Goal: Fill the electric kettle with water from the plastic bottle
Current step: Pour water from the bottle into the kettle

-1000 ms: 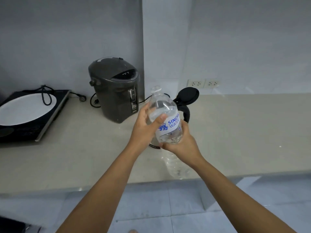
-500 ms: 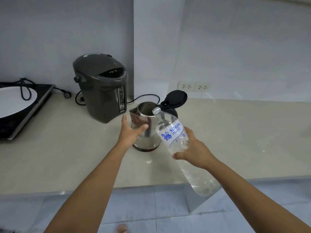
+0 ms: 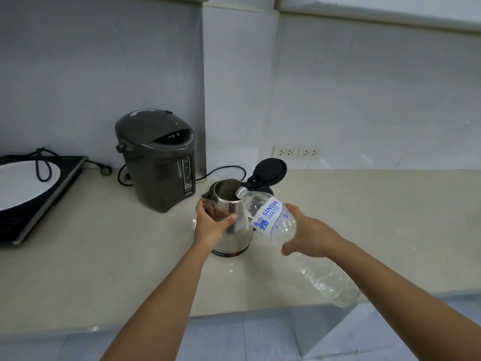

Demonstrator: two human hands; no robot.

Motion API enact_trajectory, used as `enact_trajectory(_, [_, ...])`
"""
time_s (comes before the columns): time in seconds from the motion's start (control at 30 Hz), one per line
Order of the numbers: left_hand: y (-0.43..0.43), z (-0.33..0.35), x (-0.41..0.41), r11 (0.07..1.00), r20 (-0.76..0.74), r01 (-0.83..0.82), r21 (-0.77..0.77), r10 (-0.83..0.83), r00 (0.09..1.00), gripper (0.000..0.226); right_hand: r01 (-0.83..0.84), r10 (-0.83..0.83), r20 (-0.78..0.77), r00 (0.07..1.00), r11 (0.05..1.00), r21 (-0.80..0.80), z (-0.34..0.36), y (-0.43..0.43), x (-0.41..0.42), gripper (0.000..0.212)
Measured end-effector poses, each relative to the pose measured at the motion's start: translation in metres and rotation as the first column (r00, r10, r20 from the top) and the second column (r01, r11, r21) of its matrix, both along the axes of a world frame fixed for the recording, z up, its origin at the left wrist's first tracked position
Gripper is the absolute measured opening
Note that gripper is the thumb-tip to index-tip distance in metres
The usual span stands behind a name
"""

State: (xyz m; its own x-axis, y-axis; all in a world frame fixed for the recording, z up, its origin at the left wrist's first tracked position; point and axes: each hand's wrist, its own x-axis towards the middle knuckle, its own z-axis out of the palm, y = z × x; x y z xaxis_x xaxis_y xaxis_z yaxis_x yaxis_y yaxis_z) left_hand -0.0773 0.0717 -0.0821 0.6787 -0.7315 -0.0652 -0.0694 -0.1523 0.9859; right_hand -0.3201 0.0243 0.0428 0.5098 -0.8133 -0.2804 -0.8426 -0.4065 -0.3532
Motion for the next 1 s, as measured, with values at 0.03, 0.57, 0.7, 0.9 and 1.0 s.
enact_trajectory(0.03, [0.000,0.000,-0.002,1.000,-0.004,-0.004,-0.002,0.004,1.000,0.105,-0.006,0.005,-0.027,1.000,1.000,-0.010,0.002,-0.001,0.000,0.111])
enact_trajectory(0.57, [0.001,-0.004,-0.003,1.000,0.004,0.018,-0.017,-0.018,1.000,0.109,-0.056,0.040,-0.222,0.974,0.996,-0.070,0.023,-0.012,0.006,0.102])
enact_trajectory(0.7, [0.002,-0.004,-0.002,1.000,0.008,0.024,-0.013,-0.024,1.000,0.110,-0.061,0.038,-0.246,0.969,0.994,-0.089,0.025,-0.012,0.007,0.103])
enact_trajectory(0.9, [0.004,-0.004,-0.002,1.000,0.004,0.031,-0.001,-0.031,0.999,0.110,-0.068,0.043,-0.262,0.964,0.994,-0.084,0.028,-0.011,0.010,0.102])
enact_trajectory(1.0, [0.005,-0.003,-0.002,1.000,0.004,0.029,0.008,-0.030,1.000,0.109,-0.075,0.050,-0.272,0.961,0.994,-0.082,0.029,-0.011,0.011,0.102])
